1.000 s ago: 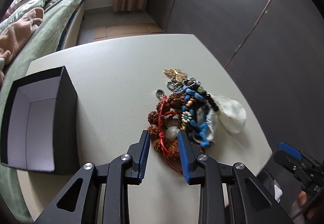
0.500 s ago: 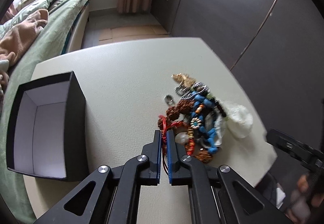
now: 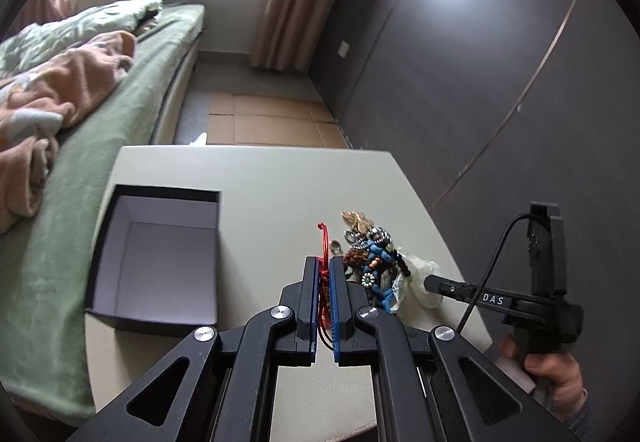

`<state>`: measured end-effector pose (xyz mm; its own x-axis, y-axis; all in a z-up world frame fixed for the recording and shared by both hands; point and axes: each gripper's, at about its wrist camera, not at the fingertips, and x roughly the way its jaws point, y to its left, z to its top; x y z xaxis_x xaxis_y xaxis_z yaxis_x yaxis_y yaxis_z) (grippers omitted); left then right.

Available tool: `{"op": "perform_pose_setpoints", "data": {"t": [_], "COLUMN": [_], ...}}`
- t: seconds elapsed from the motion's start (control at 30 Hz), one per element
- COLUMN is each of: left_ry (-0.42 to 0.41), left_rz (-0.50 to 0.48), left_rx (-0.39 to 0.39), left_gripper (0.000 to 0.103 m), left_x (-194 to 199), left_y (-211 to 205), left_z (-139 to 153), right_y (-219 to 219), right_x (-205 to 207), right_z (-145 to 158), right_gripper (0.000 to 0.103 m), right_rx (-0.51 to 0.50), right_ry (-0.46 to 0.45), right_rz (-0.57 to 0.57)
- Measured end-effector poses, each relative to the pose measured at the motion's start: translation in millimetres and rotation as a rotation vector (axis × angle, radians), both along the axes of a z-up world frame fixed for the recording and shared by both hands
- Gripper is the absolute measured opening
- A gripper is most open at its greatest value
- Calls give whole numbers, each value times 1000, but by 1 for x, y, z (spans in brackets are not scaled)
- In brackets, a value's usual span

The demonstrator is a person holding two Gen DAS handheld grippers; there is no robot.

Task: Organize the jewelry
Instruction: 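Lift the red bracelet toward the black box with the left gripper while the right gripper grasps the white pouch, then open the left gripper over the box dropping the red bracelet while the right gripper drops the white pouch in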

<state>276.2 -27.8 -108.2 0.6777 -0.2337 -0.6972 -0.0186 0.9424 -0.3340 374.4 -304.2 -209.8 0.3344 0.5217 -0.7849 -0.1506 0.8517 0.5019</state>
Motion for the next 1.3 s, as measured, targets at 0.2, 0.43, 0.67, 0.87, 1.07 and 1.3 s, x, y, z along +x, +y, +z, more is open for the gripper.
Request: {"op": "perform_pose_setpoints", "data": {"t": [0.2, 0.43, 0.67, 0.87, 1.07, 1.3], "left_ry": [-31, -76, -99, -117, -134, -148], "left_rz": [42, 72, 100, 136, 191, 255], "left_rx": [-12, -27, -43, -67, -89, -103], "left_gripper": [5, 5, 5, 5, 5, 5], "left_x": [-11, -24, -34, -44, -58, -75], "left_y": [20, 41, 61, 83, 111, 144], "left_z": [12, 24, 29, 31, 31, 31], "right_y": [-6, 0, 22, 47, 94, 160], "right_x": [-9, -24, -34, -34, -34, -36], "right_z": [30, 80, 119, 138, 140, 139], "right_gripper": [3, 3, 3, 3, 3, 3], "right_rx": [30, 56, 71, 92, 111, 129], "right_ry": [-101, -204, -283, -297, -281, -267], "right_rz": [24, 37, 64, 108, 193, 311]}}
